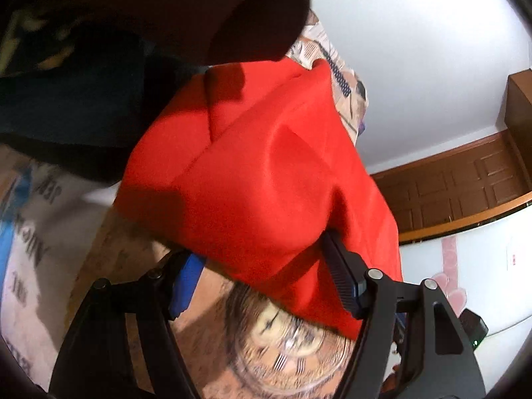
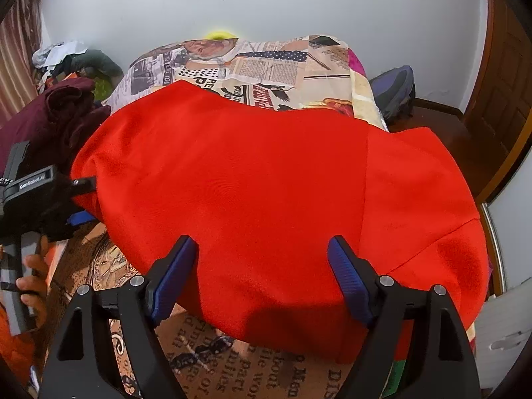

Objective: Fold large clothes

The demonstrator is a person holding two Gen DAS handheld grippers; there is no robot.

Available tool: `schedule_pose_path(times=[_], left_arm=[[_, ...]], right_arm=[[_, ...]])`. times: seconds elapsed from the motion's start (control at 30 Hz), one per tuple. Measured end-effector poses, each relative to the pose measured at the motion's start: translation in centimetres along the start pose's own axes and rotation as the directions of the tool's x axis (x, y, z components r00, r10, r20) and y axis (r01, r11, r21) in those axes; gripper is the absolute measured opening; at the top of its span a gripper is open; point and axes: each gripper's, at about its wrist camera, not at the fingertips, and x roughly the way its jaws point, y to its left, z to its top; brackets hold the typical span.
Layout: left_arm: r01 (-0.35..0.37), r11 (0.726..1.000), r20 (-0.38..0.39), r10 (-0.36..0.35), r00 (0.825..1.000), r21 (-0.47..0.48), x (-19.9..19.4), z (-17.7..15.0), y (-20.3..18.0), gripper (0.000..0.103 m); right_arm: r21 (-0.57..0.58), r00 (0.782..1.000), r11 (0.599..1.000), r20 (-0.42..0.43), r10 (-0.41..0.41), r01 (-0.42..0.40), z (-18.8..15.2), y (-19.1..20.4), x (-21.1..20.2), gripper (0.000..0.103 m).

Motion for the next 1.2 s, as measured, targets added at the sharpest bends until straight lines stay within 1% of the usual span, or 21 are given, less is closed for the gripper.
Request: schedule_pose_path(times=[0.13, 0.2, 0.23, 0.33, 0.37, 0.4, 0.43, 0.53, 0.6, 0.63, 0.67, 0.73, 0.77, 0.8, 0.83, 0.9, 0.97, 1.0, 1.1, 1.13, 1.2], left_arm=[[0.008, 0.999, 0.056, -0.005, 0.998, -0.045, 0.6, -0.3, -0.8, 0.08], [0.007, 0.998, 0.073, -0.003, 0.997, -0.057, 1.1, -0.3, -1.3, 0.08], [0.025, 0.997, 0.084, -0.019, 0.996, -0.067, 1.1, -0.6, -1.5, 0.08], [0.139, 0.985, 0.085, -0.13, 0.988, -0.102, 1.4, -1.4, -2.0, 0.08], [0.151, 0.983, 0.083, -0.142, 0.986, -0.103, 1.5, -1.6, -2.3, 0.081], [0.137, 0.986, 0.084, -0.129, 0.988, -0.096, 1.6, -1.7, -2.6, 0.081], [0.107, 0.991, 0.081, -0.101, 0.992, -0.08, 1.5, -1.6, -2.6, 0.081], [0.049, 0.996, 0.054, -0.045, 0.998, -0.071, 2.4, -1.3, -3.0, 0.081], [0.021, 0.998, 0.061, -0.018, 0.998, -0.052, 2.7, -1.3, -3.6, 0.081], [-0.008, 0.999, 0.066, 0.01, 0.998, -0.035, 2.8, -1.4, -4.1, 0.081], [-0.047, 0.999, 0.069, 0.048, 0.996, -0.012, 2.9, -1.4, -4.8, 0.078], [-0.141, 0.989, 0.098, 0.136, 0.986, 0.048, 3.1, -1.4, -6.1, 0.055], [-0.196, 0.977, 0.114, 0.185, 0.976, 0.09, 3.2, -1.7, -6.9, 0.05], [-0.231, 0.965, 0.131, 0.215, 0.968, 0.126, 3.3, -2.1, -7.7, 0.039], [-0.245, 0.958, 0.143, 0.225, 0.964, 0.147, 3.2, -2.3, -8.3, 0.028], [-0.286, 0.931, 0.194, 0.245, 0.95, 0.225, 3.0, -3.2, -10.8, 0.019], [-0.32, 0.906, 0.25, 0.254, 0.935, 0.278, 1.5, -3.5, -12.1, 0.017], [-0.32, 0.901, 0.274, 0.241, 0.931, 0.294, 0.8, -3.1, -12.7, 0.017], [-0.306, 0.886, 0.356, 0.178, 0.918, 0.347, -3.2, -2.6, -14.9, 0.016], [-0.306, 0.879, 0.382, 0.158, 0.91, 0.366, -4.4, -2.7, -15.8, 0.016], [-0.321, 0.861, 0.446, 0.126, 0.886, 0.395, -6.7, -2.7, -17.2, 0.016]], right_arm=[[-0.002, 1.0, 1.0, 0.003, -0.002, 0.002, -0.1, 0.1, 0.2, 0.08], [-0.006, 1.0, 1.0, 0.004, -0.003, 0.003, -0.1, 0.1, 0.2, 0.081], [-0.008, 1.0, 1.0, 0.003, -0.003, 0.003, -0.1, 0.1, 0.2, 0.081], [-0.007, 1.0, 1.0, 0.002, 0.0, 0.0, -0.2, -0.1, 0.1, 0.081], [-0.009, 1.0, 1.0, 0.001, 0.001, -0.001, -0.2, -0.1, 0.1, 0.081], [-0.009, 1.0, 1.0, 0.002, 0.001, -0.001, -0.2, -0.1, 0.1, 0.081], [-0.01, 1.0, 1.0, 0.002, 0.001, -0.001, -0.2, -0.1, 0.1, 0.081], [-0.009, 1.0, 1.0, 0.002, 0.0, 0.0, -0.2, -0.1, 0.0, 0.081], [-0.008, 1.0, 1.0, 0.003, 0.001, -0.001, -0.2, -0.2, 0.1, 0.081], [-0.007, 1.0, 1.0, 0.003, 0.001, -0.001, -0.2, -0.2, 0.1, 0.081], [-0.007, 1.0, 1.0, 0.003, 0.0, 0.0, -0.2, -0.2, 0.1, 0.081], [-0.008, 1.0, 1.0, 0.0, 0.001, -0.001, -0.2, -0.3, 0.0, 0.081], [-0.006, 1.0, 1.0, -0.003, 0.003, -0.003, -0.2, -0.3, 0.0, 0.081], [-0.004, 1.0, 1.0, -0.008, 0.007, -0.007, -0.1, -0.4, 0.0, 0.081], [-0.002, 1.0, 1.0, -0.013, 0.011, -0.011, 0.1, -0.5, -0.1, 0.081], [0.002, 1.0, 1.0, -0.024, 0.019, -0.019, 0.4, -0.7, -0.4, 0.081], [0.005, 1.0, 1.0, -0.026, 0.017, -0.016, 1.0, -0.9, -0.8, 0.081], [0.008, 1.0, 1.0, -0.02, 0.013, -0.013, 1.3, -1.0, -1.1, 0.081], [0.011, 1.0, 1.0, 0.013, 0.011, -0.011, 2.3, -1.0, -2.2, 0.081], [0.013, 0.999, 1.0, 0.026, 0.022, -0.022, 2.9, -0.9, -2.8, 0.081], [0.015, 0.998, 0.999, 0.041, 0.043, -0.044, 3.5, -0.5, -3.2, 0.081]])
